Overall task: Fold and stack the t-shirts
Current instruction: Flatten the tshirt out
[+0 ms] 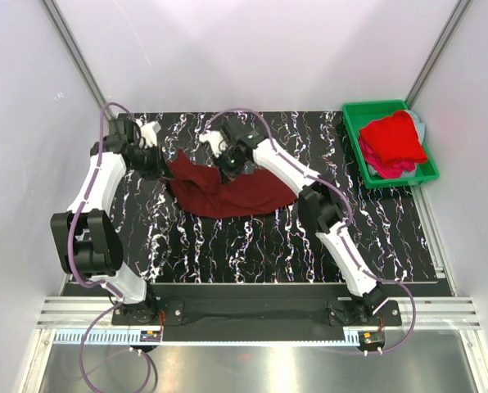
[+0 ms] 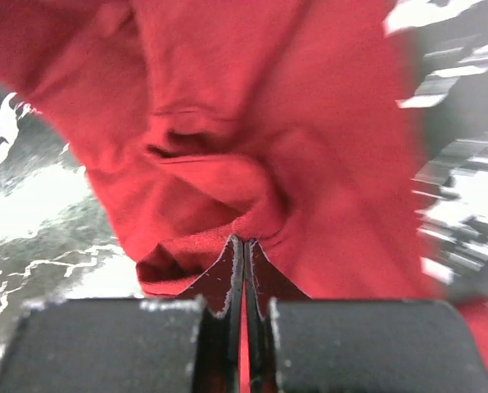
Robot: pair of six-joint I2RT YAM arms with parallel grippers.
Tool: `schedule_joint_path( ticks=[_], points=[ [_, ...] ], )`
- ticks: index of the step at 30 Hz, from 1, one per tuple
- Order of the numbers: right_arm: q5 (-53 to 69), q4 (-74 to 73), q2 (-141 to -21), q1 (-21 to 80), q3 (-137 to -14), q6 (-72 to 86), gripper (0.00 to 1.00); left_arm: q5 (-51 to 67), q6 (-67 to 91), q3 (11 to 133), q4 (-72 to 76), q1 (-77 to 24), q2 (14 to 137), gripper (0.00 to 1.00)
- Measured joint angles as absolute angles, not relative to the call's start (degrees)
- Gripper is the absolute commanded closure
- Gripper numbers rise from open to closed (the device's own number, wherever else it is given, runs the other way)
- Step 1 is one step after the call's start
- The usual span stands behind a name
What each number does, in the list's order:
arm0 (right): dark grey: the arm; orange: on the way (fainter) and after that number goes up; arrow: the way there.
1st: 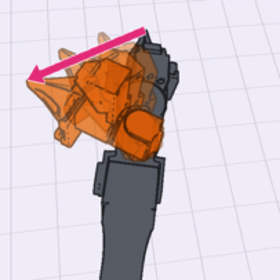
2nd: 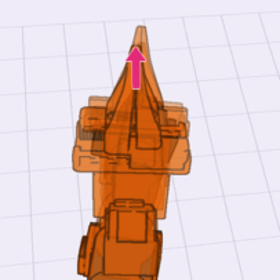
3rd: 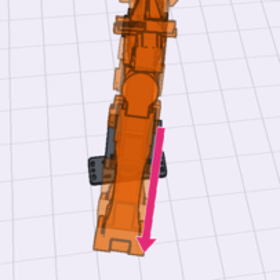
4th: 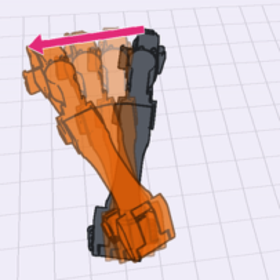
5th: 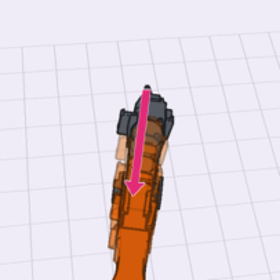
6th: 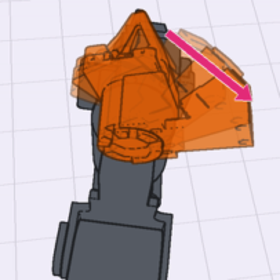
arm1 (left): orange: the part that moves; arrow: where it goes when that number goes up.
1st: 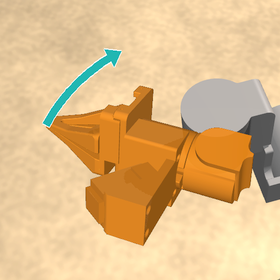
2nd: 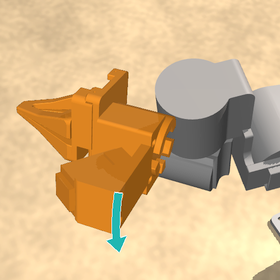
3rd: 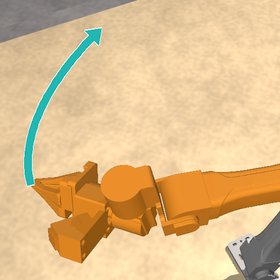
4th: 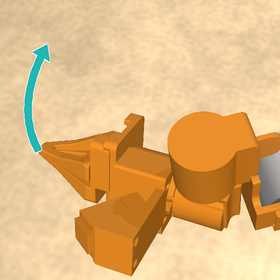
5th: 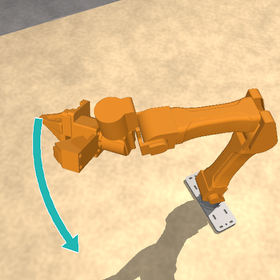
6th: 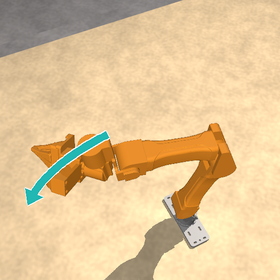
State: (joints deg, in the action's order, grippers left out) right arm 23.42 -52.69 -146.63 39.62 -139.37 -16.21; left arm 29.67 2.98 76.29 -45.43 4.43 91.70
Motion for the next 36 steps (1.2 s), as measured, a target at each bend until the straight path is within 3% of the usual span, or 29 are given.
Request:
schedule_joint_path(
  ticks=[18,25,35,36],
  points=[
    [6.07,-44.62,-117.40,25.08,-142.74,-21.58,1.00,29.39,-5.10,115.94,-47.90,5.43,100.36,0.98],
    [7.11,-45.58,-113.12,25.12,-137.86,-21.91,1.00,28.99,-4.97,106.30,-46.33,5.43,96.75,1.00],
    [21.76,-51.00,-101.80,25.96,-104.03,-15.68,1.00,30.39,-6.00,92.33,-59.59,5.45,97.56,1.00],
    [23.38,-51.79,-102.04,26.35,-101.75,-15.42,0.99,30.92,-6.02,90.76,-60.75,5.50,98.04,0.76]
  ],
)
